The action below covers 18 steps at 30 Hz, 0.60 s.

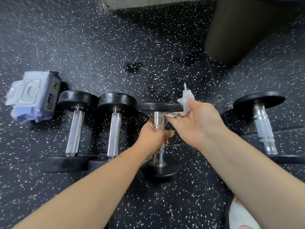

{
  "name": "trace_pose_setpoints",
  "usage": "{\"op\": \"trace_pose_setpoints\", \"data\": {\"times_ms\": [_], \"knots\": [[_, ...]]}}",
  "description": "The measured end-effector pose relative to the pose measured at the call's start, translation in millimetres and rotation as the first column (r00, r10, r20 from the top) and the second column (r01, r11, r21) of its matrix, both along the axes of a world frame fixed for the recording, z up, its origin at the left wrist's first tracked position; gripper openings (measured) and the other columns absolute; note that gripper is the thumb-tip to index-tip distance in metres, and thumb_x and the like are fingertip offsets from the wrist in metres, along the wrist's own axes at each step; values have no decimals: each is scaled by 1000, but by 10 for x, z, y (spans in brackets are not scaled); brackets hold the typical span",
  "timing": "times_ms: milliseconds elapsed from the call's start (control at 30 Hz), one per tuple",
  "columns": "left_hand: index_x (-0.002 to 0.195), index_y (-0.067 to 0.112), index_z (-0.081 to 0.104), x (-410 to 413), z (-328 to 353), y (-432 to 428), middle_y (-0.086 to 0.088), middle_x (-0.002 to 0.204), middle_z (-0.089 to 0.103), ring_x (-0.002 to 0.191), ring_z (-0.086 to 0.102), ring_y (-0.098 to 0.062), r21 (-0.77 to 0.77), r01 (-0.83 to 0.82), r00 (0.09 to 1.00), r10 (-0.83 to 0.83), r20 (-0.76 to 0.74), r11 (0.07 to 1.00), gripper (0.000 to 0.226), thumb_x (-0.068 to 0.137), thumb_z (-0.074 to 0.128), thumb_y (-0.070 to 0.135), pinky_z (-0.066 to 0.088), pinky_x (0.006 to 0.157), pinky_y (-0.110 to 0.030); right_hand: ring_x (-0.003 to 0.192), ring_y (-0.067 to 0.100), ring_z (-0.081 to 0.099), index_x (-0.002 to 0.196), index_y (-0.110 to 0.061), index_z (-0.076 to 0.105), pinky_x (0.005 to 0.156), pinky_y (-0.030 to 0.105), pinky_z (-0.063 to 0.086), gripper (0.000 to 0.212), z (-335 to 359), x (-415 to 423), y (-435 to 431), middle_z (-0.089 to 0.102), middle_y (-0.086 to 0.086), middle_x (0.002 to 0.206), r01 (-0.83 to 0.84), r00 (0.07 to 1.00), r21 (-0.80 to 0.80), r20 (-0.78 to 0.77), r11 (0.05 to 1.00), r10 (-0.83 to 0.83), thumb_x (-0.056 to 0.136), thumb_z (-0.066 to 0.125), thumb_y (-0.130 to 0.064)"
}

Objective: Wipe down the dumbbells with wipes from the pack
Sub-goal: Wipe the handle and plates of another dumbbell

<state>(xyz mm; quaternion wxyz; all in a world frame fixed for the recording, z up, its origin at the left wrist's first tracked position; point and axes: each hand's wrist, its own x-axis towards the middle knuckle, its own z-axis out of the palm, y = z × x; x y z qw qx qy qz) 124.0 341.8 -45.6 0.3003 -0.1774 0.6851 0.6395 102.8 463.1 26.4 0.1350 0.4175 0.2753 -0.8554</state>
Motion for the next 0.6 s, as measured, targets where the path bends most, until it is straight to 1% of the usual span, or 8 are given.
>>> {"op": "trace_pose_setpoints", "data": {"times_ms": [133,200,300,367,400,467,533,600], "knots": [[92,1,51,8,-2,16,-7,57,55,45,51,-17,-27,18,1000,-18,14,999,27,73,69,-5,45,51,-28,96,31,64,125,3,52,82,42,55,32,-145,-132,-20,62,23,123,-37,992,73,120,997,28,97,43,-8],[90,2,50,12,-8,58,-8,58,56,46,51,-17,-56,24,999,-22,24,998,28,72,70,-3,46,53,-30,86,28,64,125,-1,55,74,36,57,31,-230,-166,29,66,18,119,-60,982,113,186,992,38,95,48,-9],[97,13,45,49,56,139,-5,76,60,65,59,-19,-311,56,996,-76,-53,949,31,78,69,14,50,66,-34,81,27,63,121,0,57,69,37,57,29,-283,-155,81,67,17,105,-73,981,142,189,987,46,94,48,-6],[105,17,33,128,126,175,-1,87,58,79,61,-23,-505,132,977,-197,-77,853,41,83,65,29,51,73,-37,79,27,61,119,2,57,78,41,56,28,-285,-146,76,65,19,98,-58,986,164,162,985,31,93,47,-3],[109,18,28,183,162,197,-2,91,56,84,60,-25,-544,162,968,-240,-76,823,45,85,64,32,51,75,-39,82,28,60,119,3,56,86,45,53,28,-281,-143,66,64,20,98,-38,989,172,147,984,13,93,46,-1],[114,18,24,251,185,223,-5,97,55,88,59,-28,-560,160,966,-247,-82,813,51,86,65,29,52,78,-43,93,31,61,119,6,55,97,50,46,28,-231,-136,26,63,22,103,-21,992,191,124,981,-3,94,43,2],[113,19,27,232,178,219,-4,98,56,89,59,-26,-515,92,981,-165,-99,852,50,84,68,23,52,81,-42,105,34,62,111,7,56,98,51,47,23,-132,-108,-14,63,25,110,-23,995,202,103,979,2,93,41,6],[110,22,32,180,148,208,0,98,56,91,59,-23,-440,29,989,-90,-118,898,53,79,75,23,52,83,-39,107,34,62,110,12,53,93,48,51,24,-40,-79,-4,61,26,114,-13,999,184,51,983,3,90,39,12]]}}
